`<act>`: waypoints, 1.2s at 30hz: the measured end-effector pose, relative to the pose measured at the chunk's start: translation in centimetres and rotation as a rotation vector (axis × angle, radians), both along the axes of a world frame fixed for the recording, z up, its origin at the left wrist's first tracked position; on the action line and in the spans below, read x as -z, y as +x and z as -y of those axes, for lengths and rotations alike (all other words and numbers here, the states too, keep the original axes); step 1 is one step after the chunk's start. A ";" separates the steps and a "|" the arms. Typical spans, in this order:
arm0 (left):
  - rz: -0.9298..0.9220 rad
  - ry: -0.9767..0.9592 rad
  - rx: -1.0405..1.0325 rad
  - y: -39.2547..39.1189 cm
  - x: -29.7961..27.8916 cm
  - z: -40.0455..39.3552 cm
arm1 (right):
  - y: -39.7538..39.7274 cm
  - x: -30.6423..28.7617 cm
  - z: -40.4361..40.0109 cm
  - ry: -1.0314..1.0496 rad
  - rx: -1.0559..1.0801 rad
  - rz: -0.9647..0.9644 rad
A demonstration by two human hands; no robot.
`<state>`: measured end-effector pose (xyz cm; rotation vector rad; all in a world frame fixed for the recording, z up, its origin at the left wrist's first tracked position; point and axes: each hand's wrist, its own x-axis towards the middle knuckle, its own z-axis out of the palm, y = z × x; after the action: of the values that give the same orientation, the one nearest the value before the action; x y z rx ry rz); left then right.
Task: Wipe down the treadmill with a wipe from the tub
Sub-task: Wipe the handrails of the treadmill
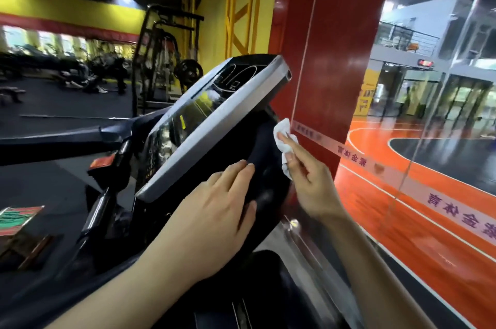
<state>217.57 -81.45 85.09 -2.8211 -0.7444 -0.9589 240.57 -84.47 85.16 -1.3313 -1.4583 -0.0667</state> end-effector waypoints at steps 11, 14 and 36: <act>-0.026 0.180 -0.144 6.5 -1.5 -0.4 | 2.7 -2.7 -4.1 0.066 -0.156 -0.003; -0.032 0.192 -0.140 6.7 -1.2 -0.5 | 2.8 -2.5 -3.7 0.079 -0.236 0.050; -0.339 0.239 -0.687 19.8 -8.1 -5.7 | 14.9 -5.9 -18.1 -0.024 -0.561 0.064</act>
<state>237.40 -75.71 93.21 -2.1719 -1.3052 -0.4074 255.42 -66.39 91.04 -0.9029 -1.8427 0.2762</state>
